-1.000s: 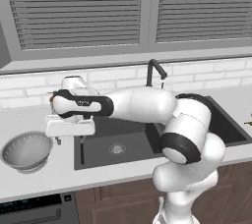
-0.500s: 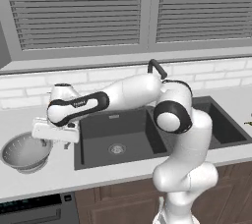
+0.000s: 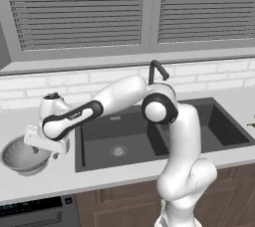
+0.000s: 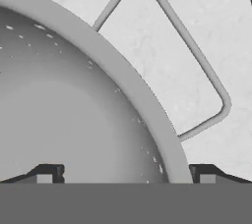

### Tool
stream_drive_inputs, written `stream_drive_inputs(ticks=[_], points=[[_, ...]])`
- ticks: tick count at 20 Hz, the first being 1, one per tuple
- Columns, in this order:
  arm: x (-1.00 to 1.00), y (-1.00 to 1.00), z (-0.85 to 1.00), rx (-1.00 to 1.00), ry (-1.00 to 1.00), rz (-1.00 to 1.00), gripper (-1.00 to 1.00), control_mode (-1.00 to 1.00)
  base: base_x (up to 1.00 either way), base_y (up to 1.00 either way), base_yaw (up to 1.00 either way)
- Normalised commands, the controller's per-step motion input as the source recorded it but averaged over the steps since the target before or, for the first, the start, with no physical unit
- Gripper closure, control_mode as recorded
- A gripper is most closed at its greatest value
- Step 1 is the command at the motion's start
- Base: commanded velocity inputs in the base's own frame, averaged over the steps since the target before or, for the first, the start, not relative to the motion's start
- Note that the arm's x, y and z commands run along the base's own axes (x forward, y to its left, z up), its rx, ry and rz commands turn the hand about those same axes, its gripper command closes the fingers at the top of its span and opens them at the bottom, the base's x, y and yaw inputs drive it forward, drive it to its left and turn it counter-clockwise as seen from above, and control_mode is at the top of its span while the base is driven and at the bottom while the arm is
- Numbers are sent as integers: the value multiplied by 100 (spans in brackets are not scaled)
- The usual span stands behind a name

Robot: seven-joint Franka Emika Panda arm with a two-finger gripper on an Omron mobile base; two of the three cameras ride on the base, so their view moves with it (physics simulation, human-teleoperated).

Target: Put the colander in the sink, put the tangerine, banana in the colander, and turn on the sink faucet and pour water over the colander.

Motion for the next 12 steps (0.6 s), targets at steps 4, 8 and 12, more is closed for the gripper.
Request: stream_drive_inputs(ticks=[4,8,12], points=[[12,20,-28,-10,-1,-11,-100,-100,0,0,0],[5,3,-35,-6,0,-7,-100,-100,0,0,0],[-1,-2,-42,-5,0,-6,100,-100,0,0,0]])
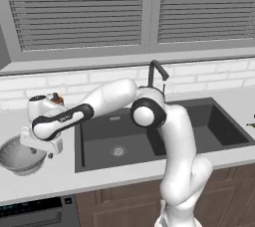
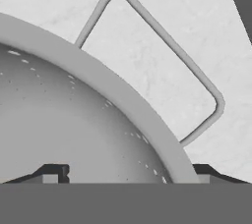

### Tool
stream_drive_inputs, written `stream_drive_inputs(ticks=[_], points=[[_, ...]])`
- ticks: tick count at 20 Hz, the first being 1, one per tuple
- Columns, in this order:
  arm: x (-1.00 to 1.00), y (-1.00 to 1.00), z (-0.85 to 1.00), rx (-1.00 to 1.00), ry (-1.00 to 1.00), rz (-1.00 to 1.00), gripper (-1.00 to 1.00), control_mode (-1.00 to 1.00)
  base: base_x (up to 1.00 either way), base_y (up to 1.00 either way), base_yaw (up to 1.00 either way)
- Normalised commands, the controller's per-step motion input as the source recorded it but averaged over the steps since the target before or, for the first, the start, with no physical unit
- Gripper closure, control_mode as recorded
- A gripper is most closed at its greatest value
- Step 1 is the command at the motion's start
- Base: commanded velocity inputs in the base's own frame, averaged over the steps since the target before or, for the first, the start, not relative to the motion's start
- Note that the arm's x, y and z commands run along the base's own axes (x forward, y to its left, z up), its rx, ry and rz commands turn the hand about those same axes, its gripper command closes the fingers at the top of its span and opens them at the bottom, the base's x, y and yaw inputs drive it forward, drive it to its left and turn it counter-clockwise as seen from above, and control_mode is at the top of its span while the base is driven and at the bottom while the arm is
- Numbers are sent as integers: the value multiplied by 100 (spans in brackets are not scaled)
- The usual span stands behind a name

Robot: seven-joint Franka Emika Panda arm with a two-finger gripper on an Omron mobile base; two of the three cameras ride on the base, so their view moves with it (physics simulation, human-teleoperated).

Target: Put the colander in the sink, put the tangerine, banana in the colander, and turn on the sink faucet and pour water over the colander.

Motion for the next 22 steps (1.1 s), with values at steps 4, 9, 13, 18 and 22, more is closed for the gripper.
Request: stream_drive_inputs(ticks=[4,9,13,18,22], points=[[-11,-19,-33,0,-2,-2,100,-100,0,0,0],[-17,-44,-10,0,-8,-4,100,-100,0,0,0],[-20,-57,4,0,0,-5,100,-100,0,0,0],[-29,-53,33,1,0,-1,100,-100,0,0,0],[-38,-61,44,5,0,-6,100,-100,0,0,0]])
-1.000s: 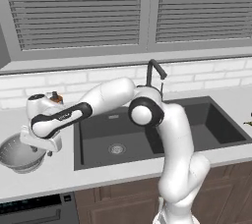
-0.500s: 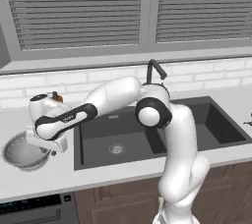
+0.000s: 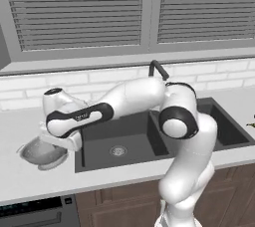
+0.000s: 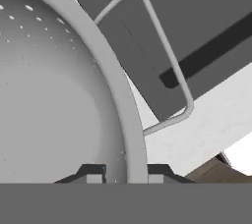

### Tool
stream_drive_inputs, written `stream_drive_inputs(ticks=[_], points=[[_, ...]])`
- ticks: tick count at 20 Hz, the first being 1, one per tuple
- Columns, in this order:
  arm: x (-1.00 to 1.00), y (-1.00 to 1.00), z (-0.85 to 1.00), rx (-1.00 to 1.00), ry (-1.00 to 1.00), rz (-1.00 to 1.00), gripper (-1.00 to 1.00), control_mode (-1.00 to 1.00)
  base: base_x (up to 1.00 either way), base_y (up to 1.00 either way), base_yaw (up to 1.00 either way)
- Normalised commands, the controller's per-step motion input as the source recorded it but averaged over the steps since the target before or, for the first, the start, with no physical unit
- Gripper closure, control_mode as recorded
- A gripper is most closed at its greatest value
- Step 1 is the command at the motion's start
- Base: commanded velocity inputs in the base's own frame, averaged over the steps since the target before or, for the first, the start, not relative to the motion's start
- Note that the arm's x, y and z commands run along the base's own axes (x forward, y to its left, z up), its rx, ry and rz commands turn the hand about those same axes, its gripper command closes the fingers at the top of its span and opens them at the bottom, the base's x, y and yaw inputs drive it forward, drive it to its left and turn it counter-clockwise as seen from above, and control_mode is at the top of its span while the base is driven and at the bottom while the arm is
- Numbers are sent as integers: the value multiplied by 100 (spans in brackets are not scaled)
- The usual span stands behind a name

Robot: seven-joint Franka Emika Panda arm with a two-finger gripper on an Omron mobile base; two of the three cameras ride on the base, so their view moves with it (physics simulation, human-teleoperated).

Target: Put the colander in the sink, put the tangerine, banana in the colander, and turn on the sink faucet and pour water over the colander.

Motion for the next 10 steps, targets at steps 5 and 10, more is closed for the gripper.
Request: stream_drive_inputs(ticks=[5,10], points=[[-38,-81,32,0,-5,-8,100,-100,0,0,0],[-10,-87,16,0,-6,-20,100,-100,0,0,0]])
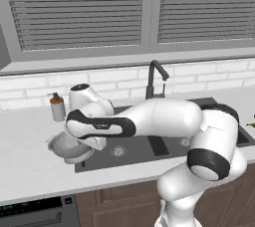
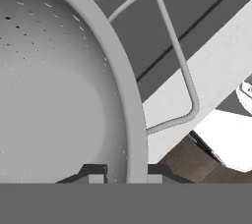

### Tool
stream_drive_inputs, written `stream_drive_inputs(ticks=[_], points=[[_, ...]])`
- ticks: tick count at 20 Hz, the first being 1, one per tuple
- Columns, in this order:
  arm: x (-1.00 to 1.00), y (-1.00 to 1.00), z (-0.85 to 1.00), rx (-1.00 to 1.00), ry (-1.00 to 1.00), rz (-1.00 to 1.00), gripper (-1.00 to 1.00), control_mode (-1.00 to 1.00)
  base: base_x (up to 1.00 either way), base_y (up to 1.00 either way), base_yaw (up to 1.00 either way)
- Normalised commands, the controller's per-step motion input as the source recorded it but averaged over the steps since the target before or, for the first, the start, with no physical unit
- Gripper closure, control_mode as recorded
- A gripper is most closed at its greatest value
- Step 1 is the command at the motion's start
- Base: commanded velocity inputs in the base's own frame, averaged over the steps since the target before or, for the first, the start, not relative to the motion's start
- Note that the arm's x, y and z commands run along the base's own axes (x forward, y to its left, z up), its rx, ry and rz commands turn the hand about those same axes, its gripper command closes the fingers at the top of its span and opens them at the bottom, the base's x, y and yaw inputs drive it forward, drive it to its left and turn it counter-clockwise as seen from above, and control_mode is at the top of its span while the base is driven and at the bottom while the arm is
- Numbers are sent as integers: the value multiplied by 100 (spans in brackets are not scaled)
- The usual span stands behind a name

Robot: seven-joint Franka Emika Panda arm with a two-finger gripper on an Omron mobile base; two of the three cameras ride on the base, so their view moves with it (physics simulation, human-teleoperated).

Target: Put the colander in the sink, put the tangerine, banana in the colander, and turn on the sink faucet and pour water over the colander.

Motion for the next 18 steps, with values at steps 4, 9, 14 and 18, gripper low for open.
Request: stream_drive_inputs(ticks=[4,9,14,18], points=[[0,-88,6,0,0,-23,100,-100,0,0,0],[13,-84,4,0,3,-32,100,-100,0,0,0],[42,-66,0,-1,1,-30,100,-100,0,0,0],[69,-45,-3,-7,-3,-23,100,-100,0,0,0]])
